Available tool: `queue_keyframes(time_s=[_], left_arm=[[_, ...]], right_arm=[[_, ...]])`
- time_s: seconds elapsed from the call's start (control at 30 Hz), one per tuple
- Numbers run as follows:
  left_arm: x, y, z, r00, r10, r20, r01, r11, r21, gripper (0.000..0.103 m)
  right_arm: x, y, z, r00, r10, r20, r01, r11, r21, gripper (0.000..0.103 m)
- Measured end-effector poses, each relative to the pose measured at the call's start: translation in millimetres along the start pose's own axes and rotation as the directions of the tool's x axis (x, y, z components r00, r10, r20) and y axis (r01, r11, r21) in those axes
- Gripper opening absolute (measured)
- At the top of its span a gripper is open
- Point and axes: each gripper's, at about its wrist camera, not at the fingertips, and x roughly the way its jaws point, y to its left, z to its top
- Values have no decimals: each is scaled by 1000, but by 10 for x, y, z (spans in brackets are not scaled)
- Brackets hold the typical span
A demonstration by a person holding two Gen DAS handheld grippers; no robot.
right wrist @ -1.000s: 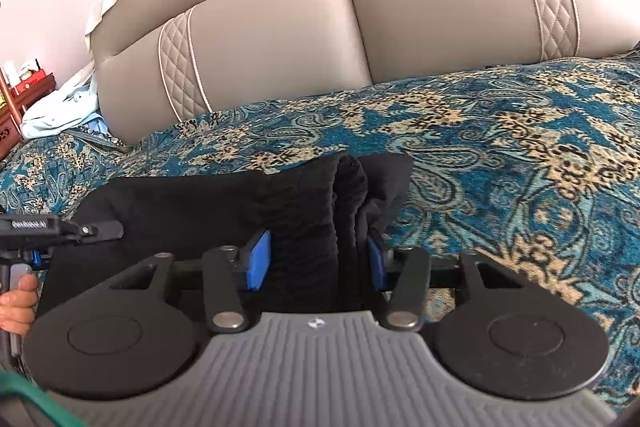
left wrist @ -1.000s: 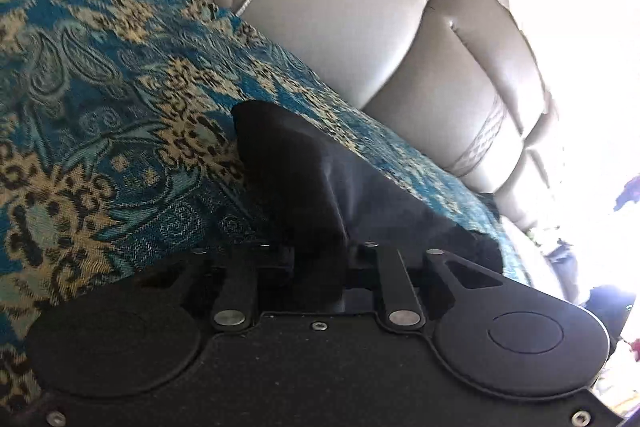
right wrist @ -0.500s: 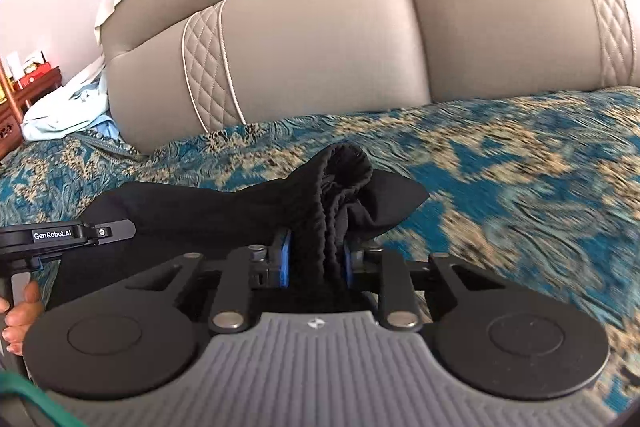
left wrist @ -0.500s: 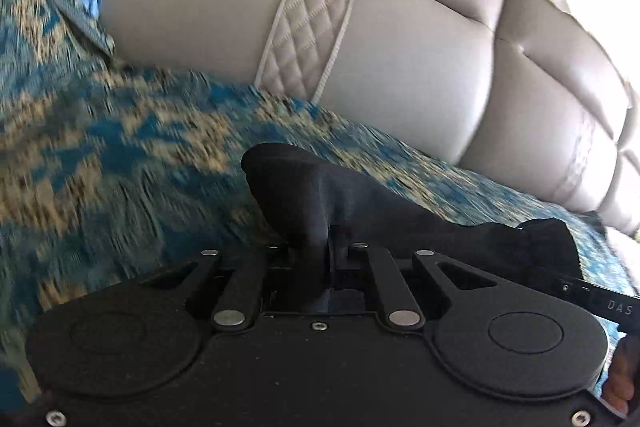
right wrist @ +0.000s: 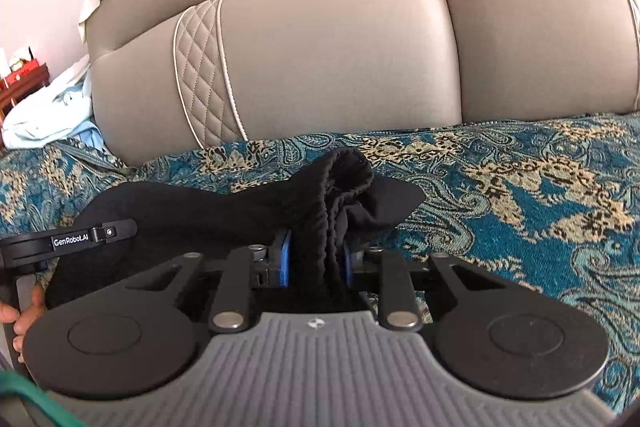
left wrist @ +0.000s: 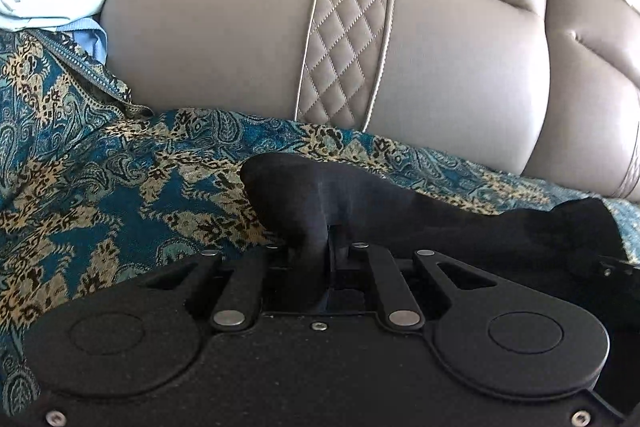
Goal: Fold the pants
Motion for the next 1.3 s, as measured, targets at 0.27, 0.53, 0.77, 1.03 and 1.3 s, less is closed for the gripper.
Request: queue_keyframes(time_s=[0.27,0.53,0.77,1.03,1.3], left_arm=[[74,-38,-96,1000,19,7,-19,998,51,16],[46,-71,-163,993,112,38,-115,989,94,53],[32,-130,-187,986,160,43,-164,979,124,76],[-37,-131,-245,985,169,22,-170,978,122,99],[-272,-116,-299,985,172,-29,-163,968,191,102]], right_arm=[[-15,31,-61,999,-37,22,39,996,-76,37],[28,133,-179,981,-189,53,195,966,-168,83],[-1,74,-244,963,-266,47,270,954,-130,103],[-52,-62,-320,973,-230,20,231,973,-13,103],[-208,49,-440,967,-250,40,252,965,-71,103]])
